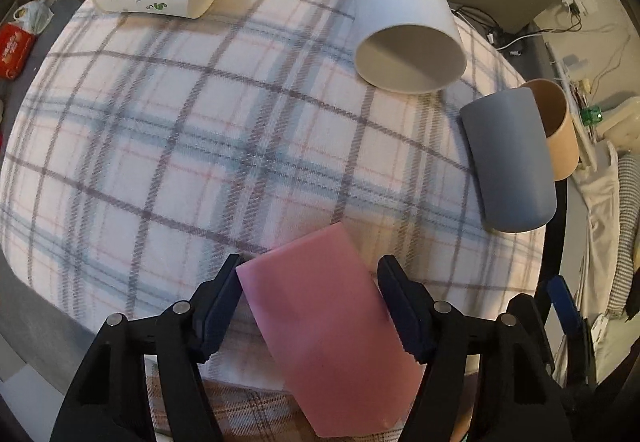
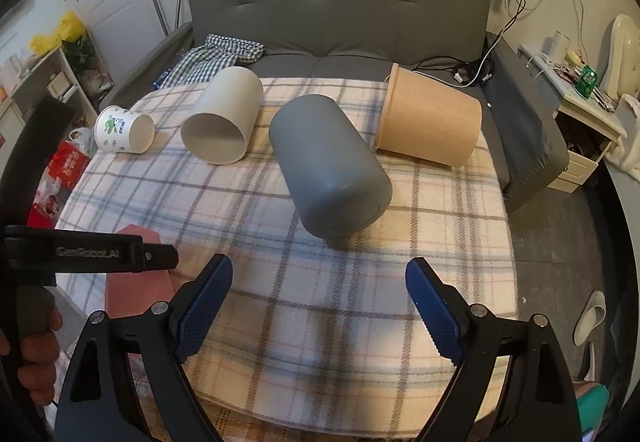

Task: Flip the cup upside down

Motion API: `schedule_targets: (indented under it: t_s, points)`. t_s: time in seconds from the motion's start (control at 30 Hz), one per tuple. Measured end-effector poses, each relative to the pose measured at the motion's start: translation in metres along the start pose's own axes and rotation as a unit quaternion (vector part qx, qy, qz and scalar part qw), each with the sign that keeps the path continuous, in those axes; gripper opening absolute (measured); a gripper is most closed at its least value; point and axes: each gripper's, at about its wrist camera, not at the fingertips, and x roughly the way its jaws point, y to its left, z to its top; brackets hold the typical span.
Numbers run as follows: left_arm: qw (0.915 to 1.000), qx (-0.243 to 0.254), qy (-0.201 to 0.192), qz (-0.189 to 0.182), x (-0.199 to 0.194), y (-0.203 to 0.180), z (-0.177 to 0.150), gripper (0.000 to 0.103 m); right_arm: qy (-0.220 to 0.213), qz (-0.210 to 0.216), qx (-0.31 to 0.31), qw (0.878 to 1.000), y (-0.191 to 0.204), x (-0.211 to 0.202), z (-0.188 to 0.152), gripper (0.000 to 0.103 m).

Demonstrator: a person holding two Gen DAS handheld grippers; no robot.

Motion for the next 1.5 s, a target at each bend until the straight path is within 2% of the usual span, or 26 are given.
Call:
schedule_targets:
  t_s: [0.17, 0.4, 0.5, 0.6, 0.67, 0.77, 0.87, 1.1, 1.5]
  points:
    - [0.9996, 0.014, -0.021, -0.008, -0.017, -0.004, -0.001, 0.063, -0.003, -0.005, 0.002, 1.0, 0.0, -0.004, 0.0, 0.089]
    - [0.9945, 0.049, -0.093, 0.001, -0.059, -0.011, -0.004, 0.061, -0.018, -0.007, -0.001, 1.0, 0.003, -0.019, -0.001, 0.089]
    - [0.9889, 0.063, -0.134, 0.009, -0.077, -0.015, -0.009, 0.06, -0.025, -0.008, -0.001, 1.0, 0.004, -0.025, -0.003, 0.089]
    - [0.9798, 0.085, -0.179, 0.025, -0.089, -0.021, -0.013, 0.06, -0.029, -0.01, 0.0, 1.0, 0.005, -0.03, -0.006, 0.089]
    - [0.9727, 0.102, -0.203, 0.048, -0.088, -0.03, -0.013, 0.059, -0.032, -0.01, 0.0, 0.999, 0.005, -0.033, -0.008, 0.089]
    - [0.9654, 0.12, -0.223, 0.061, -0.083, -0.037, -0.013, 0.059, -0.034, -0.012, 0.001, 0.999, 0.005, -0.034, -0.01, 0.089]
    - [0.9608, 0.133, -0.234, 0.068, -0.078, -0.042, -0.012, 0.059, -0.033, -0.012, 0.003, 0.999, 0.006, -0.034, -0.011, 0.089]
    - [0.9559, 0.147, -0.244, 0.07, -0.072, -0.047, -0.008, 0.059, -0.03, -0.013, 0.004, 0.999, 0.006, -0.03, -0.011, 0.089]
    - [0.9578, 0.171, -0.216, 0.082, -0.044, -0.06, 0.005, 0.059, -0.018, -0.012, 0.017, 1.0, -0.002, -0.019, -0.013, 0.089]
